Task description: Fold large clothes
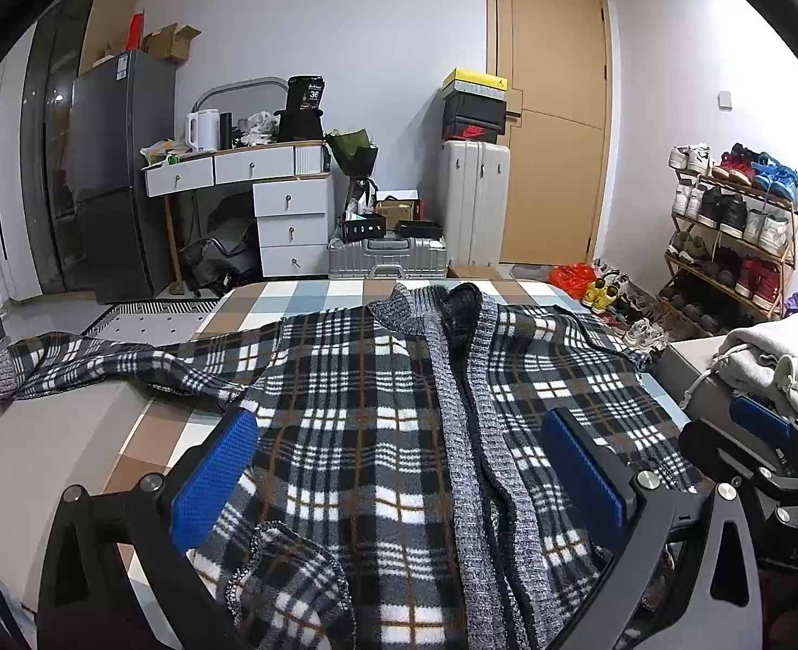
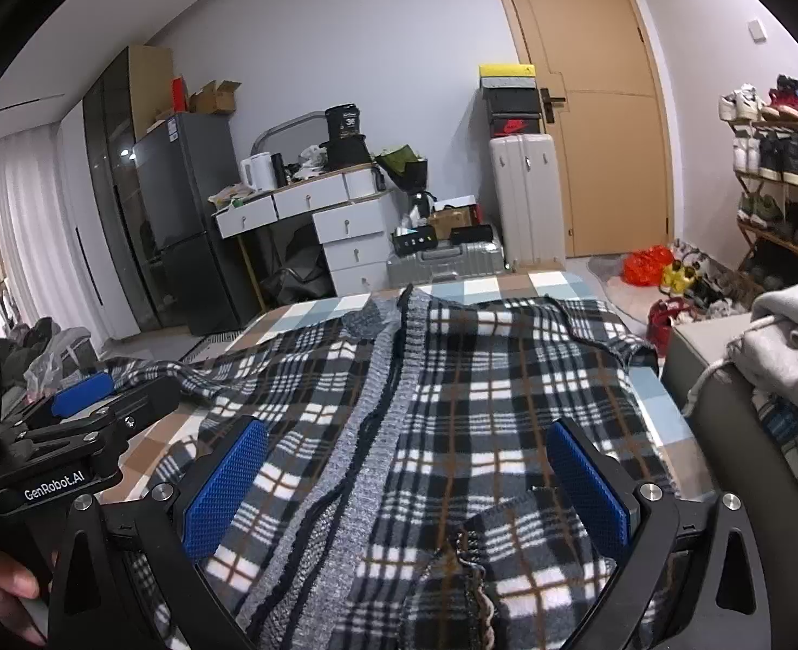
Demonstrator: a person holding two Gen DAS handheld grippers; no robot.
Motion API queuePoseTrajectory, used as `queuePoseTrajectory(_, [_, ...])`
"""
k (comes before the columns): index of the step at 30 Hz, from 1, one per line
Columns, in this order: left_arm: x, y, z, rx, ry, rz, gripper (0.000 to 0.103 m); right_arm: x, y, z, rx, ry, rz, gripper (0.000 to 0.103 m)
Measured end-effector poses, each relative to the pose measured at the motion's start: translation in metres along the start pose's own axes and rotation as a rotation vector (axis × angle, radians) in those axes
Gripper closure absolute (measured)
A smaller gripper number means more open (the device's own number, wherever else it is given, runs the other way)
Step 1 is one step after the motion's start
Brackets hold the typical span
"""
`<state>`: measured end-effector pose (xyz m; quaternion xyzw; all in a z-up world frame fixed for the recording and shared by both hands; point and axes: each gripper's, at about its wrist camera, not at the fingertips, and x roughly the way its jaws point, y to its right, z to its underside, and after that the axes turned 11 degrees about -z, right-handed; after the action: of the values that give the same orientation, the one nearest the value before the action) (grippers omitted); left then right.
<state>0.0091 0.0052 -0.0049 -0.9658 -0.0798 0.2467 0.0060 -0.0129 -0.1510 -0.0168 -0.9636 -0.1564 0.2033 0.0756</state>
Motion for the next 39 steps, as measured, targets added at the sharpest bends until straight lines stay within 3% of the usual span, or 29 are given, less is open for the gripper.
queuePoseTrajectory(11, [0.003,-0.001,0.001,0.007,-0.017,0.004,0.001,0.000,0.013,-0.003,0.055,0.004,-0.013,0.000])
queuePoseTrajectory(15, [0.007,-0.002,0.004,0.019,-0.042,0.011,0.001,-0.016,0.055,-0.041,0.200,0.070,-0.064,0.000])
queuePoseTrajectory(16, [0.010,-0.002,0.006,0.031,-0.057,0.017,0.001,-0.018,0.072,-0.067,0.210,0.051,-0.038,0.000])
queuePoseTrajectory(18, [0.013,-0.001,0.008,0.049,-0.082,0.037,0.001,-0.015,0.085,-0.103,0.140,-0.008,0.077,0.000])
queuePoseTrajectory(19, [0.014,-0.001,0.008,0.054,-0.090,0.041,0.001,-0.006,0.094,-0.131,0.040,-0.087,0.195,0.000])
queuePoseTrajectory(20, [0.016,-0.002,0.009,0.063,-0.102,0.047,0.001,0.001,0.097,-0.142,-0.017,-0.138,0.253,0.000])
queuePoseTrajectory(22, [0.019,-0.002,0.009,0.069,-0.118,0.057,0.001,0.042,0.116,-0.167,-0.204,-0.369,0.427,0.000])
queuePoseTrajectory(24, [0.021,-0.003,0.008,0.071,-0.127,0.060,0.001,0.084,0.140,-0.164,-0.297,-0.591,0.518,0.000])
queuePoseTrajectory(27, [0.023,-0.003,0.007,0.079,-0.126,0.056,0.001,0.138,0.177,-0.143,-0.315,-0.831,0.552,0.001])
queuePoseTrajectory(29, [0.024,-0.001,0.007,0.091,-0.124,0.052,0.001,0.173,0.195,-0.123,-0.320,-0.939,0.556,0.009])
queuePoseTrajectory(31, [0.026,0.000,0.007,0.105,-0.121,0.045,0.001,0.200,0.206,-0.109,-0.295,-0.979,0.505,0.016])
queuePoseTrajectory(34, [0.030,-0.001,0.008,0.120,-0.128,0.036,0.001,0.230,0.219,-0.096,-0.303,-1.024,0.526,0.028])
queuePoseTrajectory(35, [0.032,-0.002,0.008,0.122,-0.135,0.036,0.001,0.240,0.221,-0.089,-0.343,-1.053,0.521,0.039])
queuePoseTrajectory(37, [0.035,-0.005,0.008,0.121,-0.151,0.038,0.001,0.251,0.224,-0.081,-0.381,-1.106,0.525,0.042])
queuePoseTrajectory(39, [0.038,-0.006,0.007,0.113,-0.171,0.045,0.001,0.256,0.234,-0.086,-0.291,-1.102,0.494,0.045])
